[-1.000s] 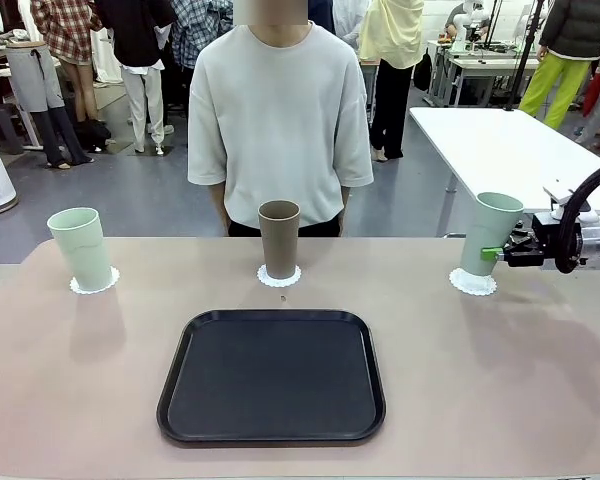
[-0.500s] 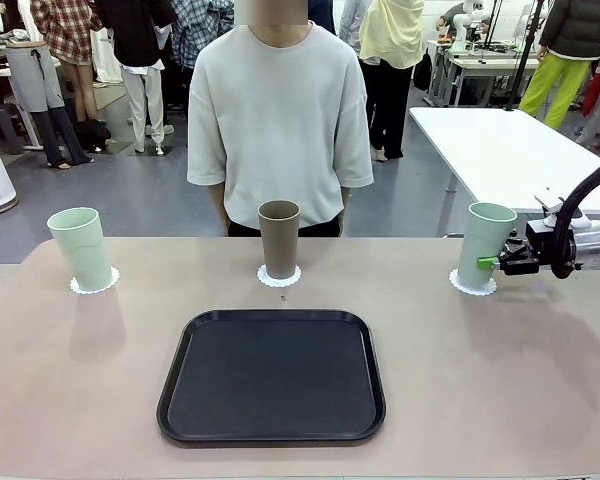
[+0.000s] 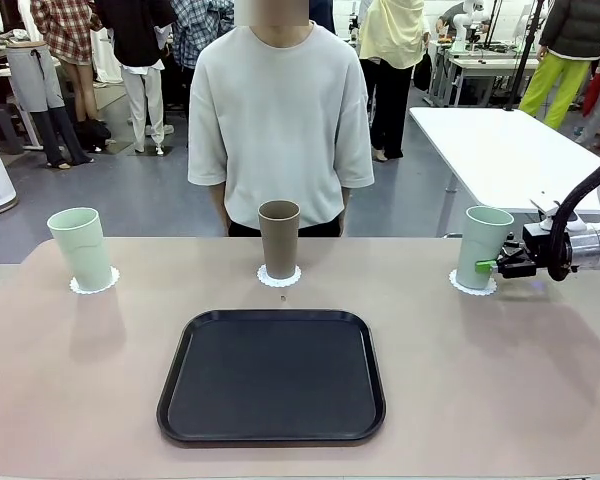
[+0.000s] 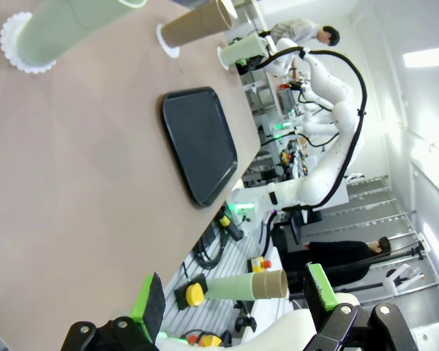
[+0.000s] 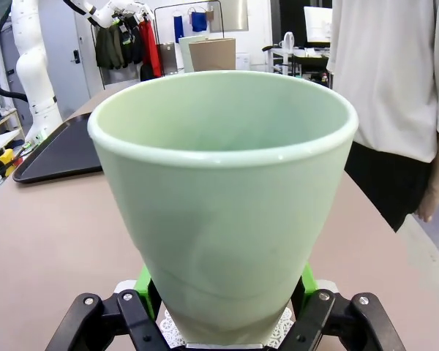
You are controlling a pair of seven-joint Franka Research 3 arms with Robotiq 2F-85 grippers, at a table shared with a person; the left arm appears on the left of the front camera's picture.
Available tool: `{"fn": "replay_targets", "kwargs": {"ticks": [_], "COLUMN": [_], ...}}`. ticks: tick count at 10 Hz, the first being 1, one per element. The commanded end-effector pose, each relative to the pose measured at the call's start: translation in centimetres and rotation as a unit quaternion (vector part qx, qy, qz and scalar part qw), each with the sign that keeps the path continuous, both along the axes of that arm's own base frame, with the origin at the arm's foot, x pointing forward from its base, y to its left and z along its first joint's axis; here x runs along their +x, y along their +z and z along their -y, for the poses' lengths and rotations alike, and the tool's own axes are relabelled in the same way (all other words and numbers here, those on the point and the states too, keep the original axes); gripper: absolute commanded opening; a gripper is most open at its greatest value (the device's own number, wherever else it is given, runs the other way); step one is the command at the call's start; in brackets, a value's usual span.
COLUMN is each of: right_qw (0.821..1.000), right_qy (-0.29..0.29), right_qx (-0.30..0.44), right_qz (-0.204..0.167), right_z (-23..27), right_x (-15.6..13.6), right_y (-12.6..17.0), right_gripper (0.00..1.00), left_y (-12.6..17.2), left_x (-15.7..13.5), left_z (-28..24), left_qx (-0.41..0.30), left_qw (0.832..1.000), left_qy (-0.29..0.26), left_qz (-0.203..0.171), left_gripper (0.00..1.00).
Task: Place coasters on the table and set cups on them.
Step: Take one Reusable plastic cup from the Flat Tray and place it on a coaster set by the human.
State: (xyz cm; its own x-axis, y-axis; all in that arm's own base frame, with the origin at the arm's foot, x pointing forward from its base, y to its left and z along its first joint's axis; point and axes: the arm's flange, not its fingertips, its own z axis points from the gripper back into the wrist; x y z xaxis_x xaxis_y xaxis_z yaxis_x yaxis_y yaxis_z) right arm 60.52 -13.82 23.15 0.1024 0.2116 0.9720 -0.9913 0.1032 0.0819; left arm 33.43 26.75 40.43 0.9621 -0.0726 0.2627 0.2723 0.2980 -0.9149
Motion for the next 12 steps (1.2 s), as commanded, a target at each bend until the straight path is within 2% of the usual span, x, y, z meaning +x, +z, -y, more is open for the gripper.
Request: {"fn": "replay_targets", "kwargs": {"ticks": [1, 7, 12], "right_qw": [1.000, 0.998, 0.995], "right_qy": [0.009, 0.033, 0.010], "right_qx": [-0.003, -0.047, -0.088], "right_qz": [-0.010, -0.017, -0.041], "right_z": [0.3, 0.6, 2.5], "right_x": [0.9, 0.5, 0.9], "right_y": [-0.3, -0.1, 0.5], "right_gripper": [0.99, 1.00, 1.00], "left_y": [0.3, 0.3, 0.3], "left_x": [0.0, 0.0, 0.0], "left_z": [-0.1, -0.1, -0.1], "left_qx": [0.000, 0.000, 0.000], "left_qw": [1.000, 1.000, 1.000], "left_qy": [0.000, 0.000, 0.000], "left_qz": [0.001, 0.001, 0.001], "left_gripper": [1.00, 1.00, 1.00]}}
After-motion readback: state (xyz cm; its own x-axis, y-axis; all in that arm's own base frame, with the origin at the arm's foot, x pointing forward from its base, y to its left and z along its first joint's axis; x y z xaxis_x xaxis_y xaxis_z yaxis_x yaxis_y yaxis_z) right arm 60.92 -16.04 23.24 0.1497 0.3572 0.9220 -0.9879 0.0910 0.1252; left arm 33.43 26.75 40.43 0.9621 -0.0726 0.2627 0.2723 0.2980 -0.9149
